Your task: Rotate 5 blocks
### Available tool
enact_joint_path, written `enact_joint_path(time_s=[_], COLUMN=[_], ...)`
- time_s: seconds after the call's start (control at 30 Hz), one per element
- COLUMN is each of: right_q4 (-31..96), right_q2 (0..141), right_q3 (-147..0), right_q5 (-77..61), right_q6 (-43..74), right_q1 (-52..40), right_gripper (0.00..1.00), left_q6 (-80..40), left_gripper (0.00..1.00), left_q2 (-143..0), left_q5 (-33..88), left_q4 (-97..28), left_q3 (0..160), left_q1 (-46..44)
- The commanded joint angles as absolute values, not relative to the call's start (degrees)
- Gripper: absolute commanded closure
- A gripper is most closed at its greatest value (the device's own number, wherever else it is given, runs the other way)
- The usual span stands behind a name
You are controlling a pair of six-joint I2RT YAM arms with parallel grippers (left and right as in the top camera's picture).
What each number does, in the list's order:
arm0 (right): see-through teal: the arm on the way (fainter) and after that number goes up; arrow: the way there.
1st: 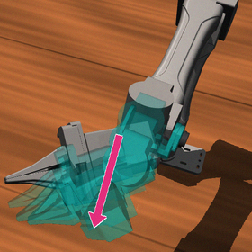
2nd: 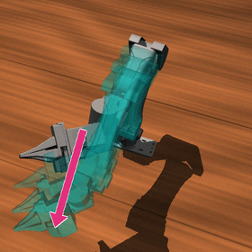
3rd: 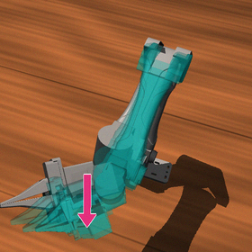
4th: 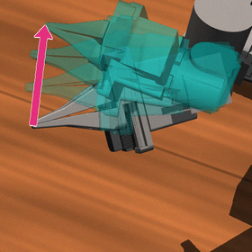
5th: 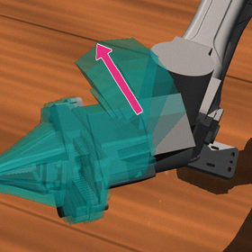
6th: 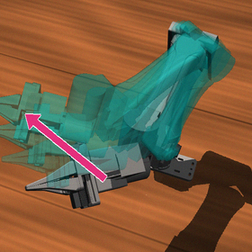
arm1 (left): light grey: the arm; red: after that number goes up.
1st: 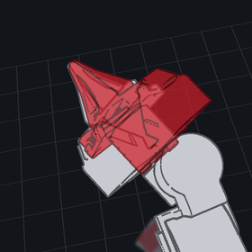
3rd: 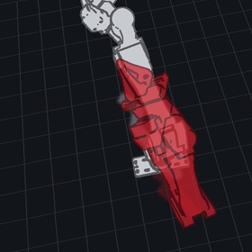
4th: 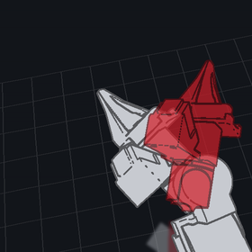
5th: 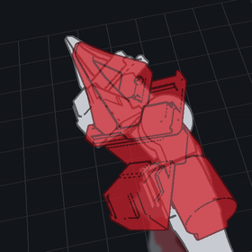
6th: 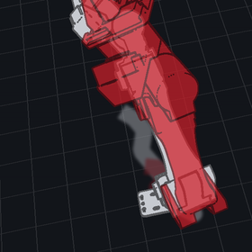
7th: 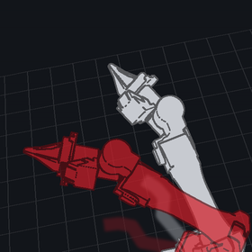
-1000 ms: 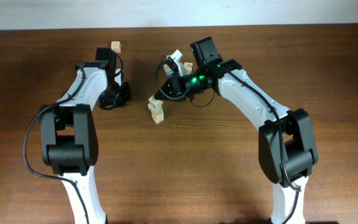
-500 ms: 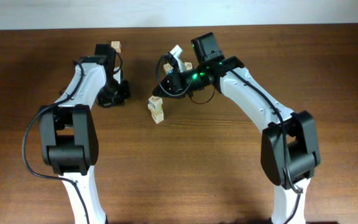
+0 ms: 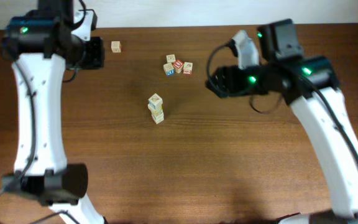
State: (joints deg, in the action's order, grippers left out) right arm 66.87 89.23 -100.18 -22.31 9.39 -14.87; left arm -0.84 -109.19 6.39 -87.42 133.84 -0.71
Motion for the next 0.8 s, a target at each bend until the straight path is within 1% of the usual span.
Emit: enact_joint_path(time_s=[0.0, 0.07, 0.27, 0.37, 0.57, 0.67, 0.77], right_q4=[71.22, 73.87, 80.36, 80.82, 81.73, 83.64, 81.97], right_q2=[81.71, 78.06, 67.46, 63.37, 60.62, 60.82, 61.12], right_q3=[-100.95, -100.95, -100.95, -100.95, -100.95, -100.88, -100.14], right_q5=[-3.05, -0.95, -0.84, -0.99, -0.86, 3.38, 7.09], right_q6=[7.75, 7.75, 7.79, 7.75, 7.7, 7.75, 7.73], right_q1=[-14.96, -14.96, -14.96, -14.96, -14.96, -14.96, -14.96], right_gripper=[0.02, 0.02, 0.02, 0.02, 0.02, 0.02, 0.02], left_q6=[0.3, 0.3, 0.3, 0.3, 0.3, 0.3, 0.3], left_gripper=[0.01, 0.01, 0.01, 0.01, 0.01, 0.01, 0.01], left_q2=[-105.65, -105.21, -105.19, -105.19, -105.19, -105.19, -105.19], left_q5=[6.17, 6.17, 6.17, 6.15, 6.15, 6.17, 6.17], left_q4=[-87.96, -87.96, -87.96, -87.96, -87.96, -87.96, -87.96], left_q3=[134.37, 134.37, 134.34, 134.34, 134.34, 134.34, 134.34], left_q1=[-0.58, -0.58, -0.58, -0.58, -0.58, -0.58, -0.58])
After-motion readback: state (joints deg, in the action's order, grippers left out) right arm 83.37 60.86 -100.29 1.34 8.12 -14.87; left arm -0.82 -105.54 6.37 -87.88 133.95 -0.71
